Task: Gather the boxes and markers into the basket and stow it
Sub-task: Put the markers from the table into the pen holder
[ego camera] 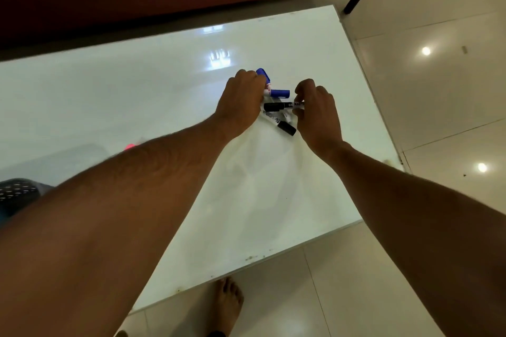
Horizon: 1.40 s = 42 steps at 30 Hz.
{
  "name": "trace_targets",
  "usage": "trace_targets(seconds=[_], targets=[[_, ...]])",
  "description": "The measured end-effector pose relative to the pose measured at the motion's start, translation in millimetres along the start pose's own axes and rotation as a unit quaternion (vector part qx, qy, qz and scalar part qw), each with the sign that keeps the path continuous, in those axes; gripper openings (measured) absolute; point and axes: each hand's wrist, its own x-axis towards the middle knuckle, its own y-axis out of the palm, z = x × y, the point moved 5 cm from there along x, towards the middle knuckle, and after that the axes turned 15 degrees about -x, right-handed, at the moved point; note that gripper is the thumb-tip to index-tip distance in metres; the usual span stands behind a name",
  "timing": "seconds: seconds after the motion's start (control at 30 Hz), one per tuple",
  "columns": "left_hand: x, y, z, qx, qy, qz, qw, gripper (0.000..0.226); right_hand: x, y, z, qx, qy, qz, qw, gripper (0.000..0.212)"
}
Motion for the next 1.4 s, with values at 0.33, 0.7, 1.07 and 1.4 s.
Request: trace_targets(seconds=[0.33,0.7,1.07,1.4], targets=[[-49.8,-25.4,7.6,-0.189,-0.338,-0.220,0.896,0.034,25.2,-2.5,3.3,0.066,0.104,0.039,0.992,0.020],[-49.5,-2.8,-0.7,-0.261,-0.379,-0.147,0.876,0.021,46.8,23.1,38.5,0.003,0.114,0.150,0.982,0.022],[-48.5,-1.2,-12.3,-0.271,-0.360,-0.134,0.883,0.035,31.8,22.2,42.6,0.005,0.139,0.175,0.975,0.013],[-80.6,-14.7,11.7,-0.365,-0.319,-0.191,0.854,0.034,10.1,12.1,59.5,0.308,0.264,0.118,0.906,0.021]])
